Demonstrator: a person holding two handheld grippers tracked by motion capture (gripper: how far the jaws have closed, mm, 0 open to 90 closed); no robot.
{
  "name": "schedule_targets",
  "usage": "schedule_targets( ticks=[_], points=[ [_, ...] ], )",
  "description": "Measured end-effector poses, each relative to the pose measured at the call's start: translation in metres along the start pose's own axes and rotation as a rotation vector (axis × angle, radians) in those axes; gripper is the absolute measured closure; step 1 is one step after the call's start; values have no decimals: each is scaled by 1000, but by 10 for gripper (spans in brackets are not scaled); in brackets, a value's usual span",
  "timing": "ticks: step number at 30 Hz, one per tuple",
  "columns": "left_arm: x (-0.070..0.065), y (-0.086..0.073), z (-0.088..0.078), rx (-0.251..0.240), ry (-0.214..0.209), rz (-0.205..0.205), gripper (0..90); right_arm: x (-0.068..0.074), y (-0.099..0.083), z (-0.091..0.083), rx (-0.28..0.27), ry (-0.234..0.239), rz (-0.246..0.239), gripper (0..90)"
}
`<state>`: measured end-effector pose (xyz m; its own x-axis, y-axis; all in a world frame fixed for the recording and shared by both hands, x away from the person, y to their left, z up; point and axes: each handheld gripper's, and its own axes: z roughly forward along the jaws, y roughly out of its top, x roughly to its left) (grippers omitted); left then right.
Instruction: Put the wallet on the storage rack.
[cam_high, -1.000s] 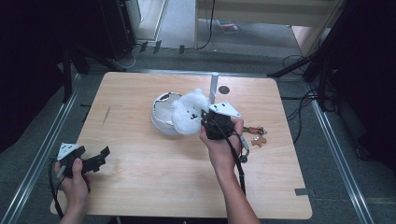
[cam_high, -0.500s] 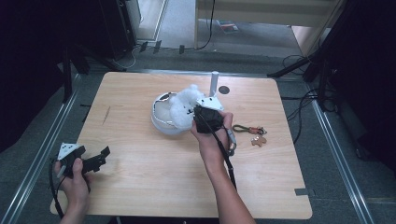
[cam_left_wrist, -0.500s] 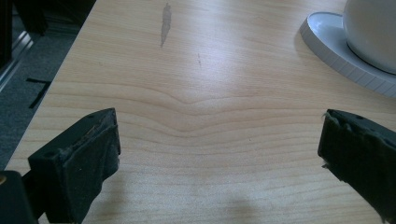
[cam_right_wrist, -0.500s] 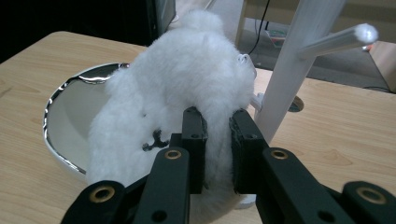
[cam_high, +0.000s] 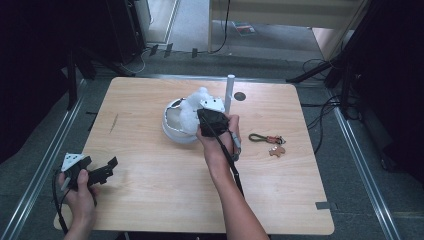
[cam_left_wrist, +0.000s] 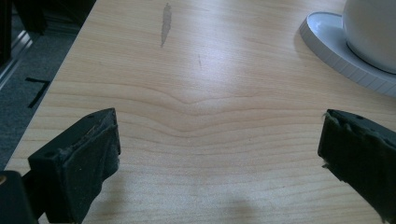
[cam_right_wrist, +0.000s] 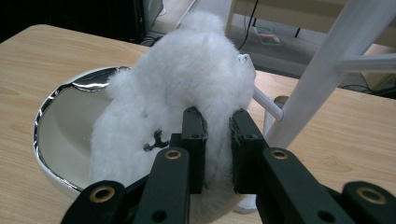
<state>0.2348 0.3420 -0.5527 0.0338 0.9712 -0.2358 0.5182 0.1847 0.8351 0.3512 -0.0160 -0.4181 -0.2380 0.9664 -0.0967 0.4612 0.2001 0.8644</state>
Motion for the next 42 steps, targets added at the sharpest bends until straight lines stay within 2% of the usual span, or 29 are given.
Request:
schedule_targets(
  ticks=[9,22,34,38,42],
  points=[
    [0,0,0,2,-1,1,0,8,-1,9,5,-17,-8,792],
    [0,0,0,2,0,0,0,24,-4,26,12,0,-4,784],
    [0,0,0,2,0,1,0,33,-9,32,15,1,-31,762],
    [0,0,0,1,-1,2,0,37,-12,33,16,10,-55,746],
    [0,0,0,2,-2,2,0,43,-15,33,9,52,-73,722]
  ],
)
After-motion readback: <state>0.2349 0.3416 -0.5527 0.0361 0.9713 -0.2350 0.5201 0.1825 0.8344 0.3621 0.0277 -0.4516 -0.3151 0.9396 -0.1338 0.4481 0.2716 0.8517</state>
